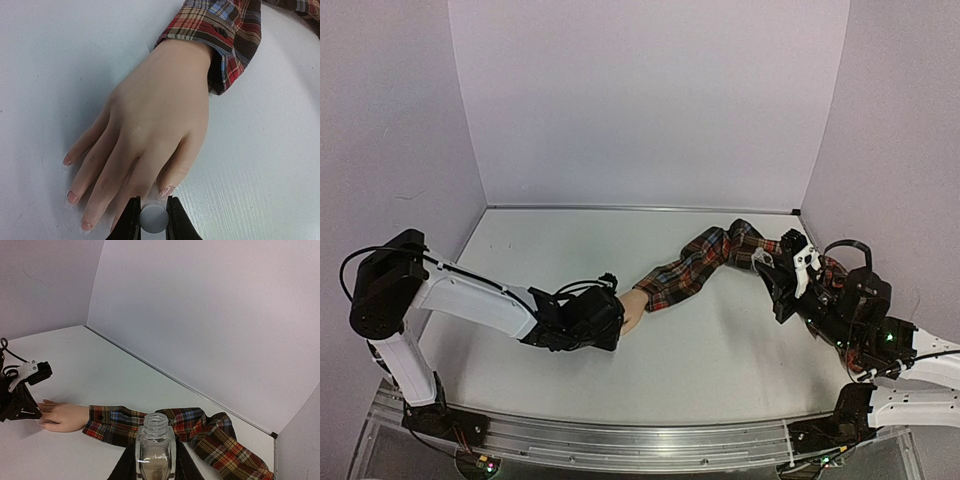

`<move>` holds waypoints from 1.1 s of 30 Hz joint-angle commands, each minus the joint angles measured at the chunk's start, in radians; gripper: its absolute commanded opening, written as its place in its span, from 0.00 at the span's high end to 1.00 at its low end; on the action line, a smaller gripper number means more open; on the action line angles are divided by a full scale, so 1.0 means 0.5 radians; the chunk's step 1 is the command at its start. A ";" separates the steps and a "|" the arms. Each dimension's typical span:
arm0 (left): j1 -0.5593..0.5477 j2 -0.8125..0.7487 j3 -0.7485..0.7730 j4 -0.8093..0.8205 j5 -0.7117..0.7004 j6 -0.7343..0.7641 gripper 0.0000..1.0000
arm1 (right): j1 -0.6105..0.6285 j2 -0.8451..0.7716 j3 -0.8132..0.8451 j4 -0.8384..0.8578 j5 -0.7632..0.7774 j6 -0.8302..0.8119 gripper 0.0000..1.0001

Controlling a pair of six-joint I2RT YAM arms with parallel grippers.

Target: Paint the nails

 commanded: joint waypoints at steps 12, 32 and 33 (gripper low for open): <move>-0.002 0.014 0.178 0.052 -0.001 0.052 1.00 | -0.032 -0.041 0.008 0.054 -0.009 0.028 1.00; 0.018 0.089 0.163 0.068 0.003 0.088 1.00 | -0.034 -0.049 0.005 0.053 -0.006 0.028 1.00; 0.018 0.087 0.159 0.067 0.003 0.088 1.00 | -0.033 -0.047 0.005 0.053 -0.007 0.027 1.00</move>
